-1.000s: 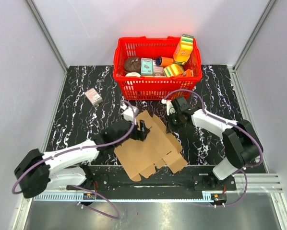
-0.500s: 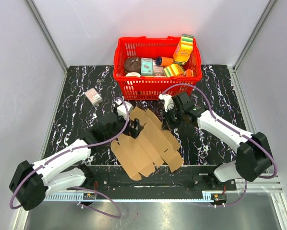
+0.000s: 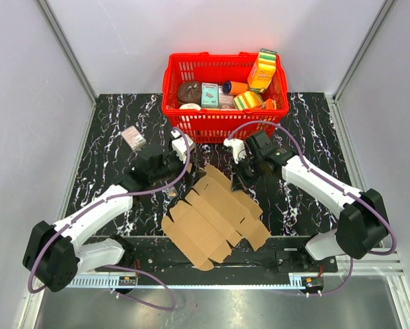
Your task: Fold the paper box
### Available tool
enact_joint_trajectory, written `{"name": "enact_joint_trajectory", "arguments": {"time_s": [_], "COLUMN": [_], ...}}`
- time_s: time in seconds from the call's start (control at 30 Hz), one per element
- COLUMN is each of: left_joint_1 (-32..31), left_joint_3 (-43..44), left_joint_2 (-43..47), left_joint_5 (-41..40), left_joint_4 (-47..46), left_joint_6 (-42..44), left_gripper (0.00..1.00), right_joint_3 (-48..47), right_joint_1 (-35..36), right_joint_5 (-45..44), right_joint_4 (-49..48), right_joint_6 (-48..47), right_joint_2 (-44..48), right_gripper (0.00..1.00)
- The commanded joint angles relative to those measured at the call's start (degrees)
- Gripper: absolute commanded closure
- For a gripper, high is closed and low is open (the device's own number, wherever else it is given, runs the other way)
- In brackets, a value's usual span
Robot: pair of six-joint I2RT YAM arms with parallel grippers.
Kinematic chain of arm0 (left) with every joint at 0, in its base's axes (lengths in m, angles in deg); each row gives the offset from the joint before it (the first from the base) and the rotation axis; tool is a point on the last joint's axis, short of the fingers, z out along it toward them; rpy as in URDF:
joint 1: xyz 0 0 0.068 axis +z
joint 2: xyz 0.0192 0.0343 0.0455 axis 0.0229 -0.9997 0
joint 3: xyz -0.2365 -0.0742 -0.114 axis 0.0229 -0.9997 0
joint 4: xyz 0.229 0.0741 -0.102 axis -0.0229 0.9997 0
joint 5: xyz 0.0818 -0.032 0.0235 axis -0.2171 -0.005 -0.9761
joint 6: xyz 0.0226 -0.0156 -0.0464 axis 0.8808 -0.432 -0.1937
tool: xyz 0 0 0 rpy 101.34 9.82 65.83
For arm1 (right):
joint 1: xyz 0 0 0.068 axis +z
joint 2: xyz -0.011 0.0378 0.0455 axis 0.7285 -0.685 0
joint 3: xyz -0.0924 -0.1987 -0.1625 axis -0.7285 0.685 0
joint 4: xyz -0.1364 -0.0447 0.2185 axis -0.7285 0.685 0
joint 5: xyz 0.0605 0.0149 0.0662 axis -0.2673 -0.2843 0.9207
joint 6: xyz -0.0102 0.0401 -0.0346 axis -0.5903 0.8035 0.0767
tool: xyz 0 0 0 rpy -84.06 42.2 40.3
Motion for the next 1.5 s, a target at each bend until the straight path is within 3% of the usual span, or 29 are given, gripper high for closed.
{"name": "enact_joint_trajectory", "arguments": {"time_s": [0.0, 0.3, 0.6, 0.97, 1.23, 1.47], "left_joint_1": [1.54, 4.79, 4.97, 4.45, 3.39, 1.81], "left_joint_3": [3.06, 4.38, 7.54, 10.97, 12.29, 13.26], "left_joint_2": [-2.12, -5.47, -9.86, -14.25, -14.78, -15.75], "left_joint_5": [8.66, 21.15, 26.69, 27.58, 25.55, 23.45], "left_joint_4": [-1.39, -4.03, -5.26, 0.19, 2.92, 6.61], "left_joint_6": [2.16, 0.93, -0.21, 0.40, 1.45, 2.16], "left_gripper": [0.12, 0.17, 0.25, 0.37, 0.54, 0.62], "right_joint_3": [-2.87, -4.10, -4.54, -4.63, -4.45, -4.19], "right_joint_1": [0.48, 0.57, 0.48, 0.57, 0.57, 0.57], "right_joint_5": [1.43, 3.09, 5.38, 5.64, 5.12, 4.24], "right_joint_4": [1.92, 4.03, 4.12, 3.77, 3.51, 2.98], "right_joint_6": [-2.10, -3.41, -3.77, -3.59, -3.42, -2.98], "right_joint_2": [1.99, 3.14, 3.58, 3.66, 3.66, 3.58], "right_gripper": [1.00, 1.00, 1.00, 1.00, 1.00, 1.00]}}
